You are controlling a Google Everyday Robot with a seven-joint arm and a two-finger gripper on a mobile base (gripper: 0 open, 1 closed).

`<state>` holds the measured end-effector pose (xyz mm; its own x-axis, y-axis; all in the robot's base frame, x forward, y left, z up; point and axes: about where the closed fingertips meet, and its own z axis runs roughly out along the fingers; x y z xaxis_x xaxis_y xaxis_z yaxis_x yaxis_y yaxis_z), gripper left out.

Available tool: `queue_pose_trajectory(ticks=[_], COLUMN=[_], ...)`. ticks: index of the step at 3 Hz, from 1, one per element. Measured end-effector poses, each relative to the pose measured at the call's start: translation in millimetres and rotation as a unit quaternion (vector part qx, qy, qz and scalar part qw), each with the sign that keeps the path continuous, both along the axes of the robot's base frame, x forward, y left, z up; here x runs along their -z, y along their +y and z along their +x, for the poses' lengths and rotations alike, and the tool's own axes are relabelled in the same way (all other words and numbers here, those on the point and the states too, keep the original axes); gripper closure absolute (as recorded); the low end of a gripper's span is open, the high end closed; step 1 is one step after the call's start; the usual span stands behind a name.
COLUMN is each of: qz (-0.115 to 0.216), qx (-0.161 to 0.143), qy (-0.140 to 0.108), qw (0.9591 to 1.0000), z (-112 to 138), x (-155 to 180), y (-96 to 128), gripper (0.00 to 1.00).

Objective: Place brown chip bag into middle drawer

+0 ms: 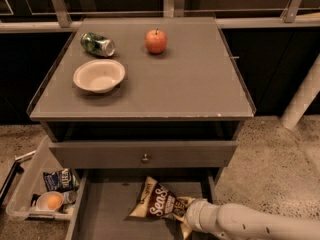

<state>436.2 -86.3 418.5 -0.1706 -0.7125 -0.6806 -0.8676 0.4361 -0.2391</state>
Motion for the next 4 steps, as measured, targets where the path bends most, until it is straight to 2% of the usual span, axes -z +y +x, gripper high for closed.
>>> queue_pose_trajectory(ticks=[2,3,4], qz=[-0.014,-0.014,-0.014], qx=[0.02,0.021,0.021], qy=[-0.028,-0.028,-0.028], qw=[0.9993,0.9993,0.9993], z=[22.8,23.2,23.2], x=[17.2,17.8,17.8], y=[-0.2,-0.1,-0.1], gripper=[1.0,0.82,0.58])
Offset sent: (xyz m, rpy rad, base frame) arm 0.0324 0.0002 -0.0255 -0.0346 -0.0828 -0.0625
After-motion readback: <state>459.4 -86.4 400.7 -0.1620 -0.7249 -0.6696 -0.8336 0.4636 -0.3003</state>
